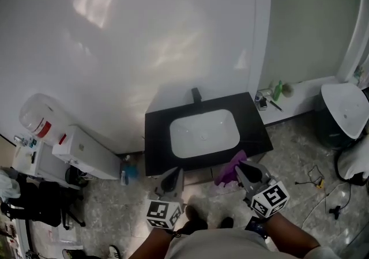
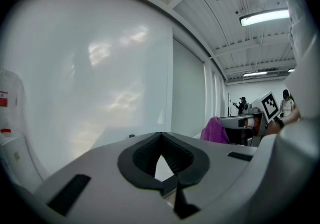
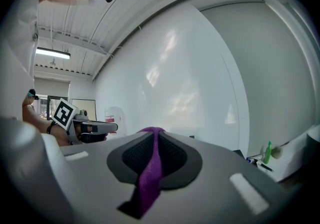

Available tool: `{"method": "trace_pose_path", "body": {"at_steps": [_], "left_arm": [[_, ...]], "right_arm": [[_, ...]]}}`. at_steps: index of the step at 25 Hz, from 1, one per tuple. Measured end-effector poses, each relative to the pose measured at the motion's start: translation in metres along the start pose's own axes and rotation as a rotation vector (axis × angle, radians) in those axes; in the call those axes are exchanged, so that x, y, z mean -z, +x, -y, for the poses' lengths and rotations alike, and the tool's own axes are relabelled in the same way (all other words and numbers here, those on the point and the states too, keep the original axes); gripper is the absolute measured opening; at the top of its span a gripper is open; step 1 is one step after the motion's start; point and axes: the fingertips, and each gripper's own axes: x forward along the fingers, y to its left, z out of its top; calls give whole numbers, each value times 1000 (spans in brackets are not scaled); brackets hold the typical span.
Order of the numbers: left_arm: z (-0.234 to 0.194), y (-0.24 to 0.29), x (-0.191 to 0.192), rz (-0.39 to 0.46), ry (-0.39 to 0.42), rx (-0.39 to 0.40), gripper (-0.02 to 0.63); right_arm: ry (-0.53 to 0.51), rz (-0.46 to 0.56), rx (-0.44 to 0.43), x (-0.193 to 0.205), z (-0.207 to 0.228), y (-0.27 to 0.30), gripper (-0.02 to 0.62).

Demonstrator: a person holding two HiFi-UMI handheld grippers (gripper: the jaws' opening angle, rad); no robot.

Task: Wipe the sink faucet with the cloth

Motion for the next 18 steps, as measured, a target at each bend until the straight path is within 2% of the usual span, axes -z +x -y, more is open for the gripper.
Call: {"method": "trace_pose_path", "body": {"at_steps": [5,10,14,18], "left_arm": [[-22,44,5,2,-14,25,6],[-68,122,5,7,-39,68,6],[-109,192,-13,15,-56,142,6],[-139,247,-21,3,-63,223,6]], "right_arm": [[5,-18,21,4,28,36,28],[-5,-40,67,3,71,95,29],[27,-62,151,-6,115,155,29],[21,-97,195,-9,148,210,29]]}}
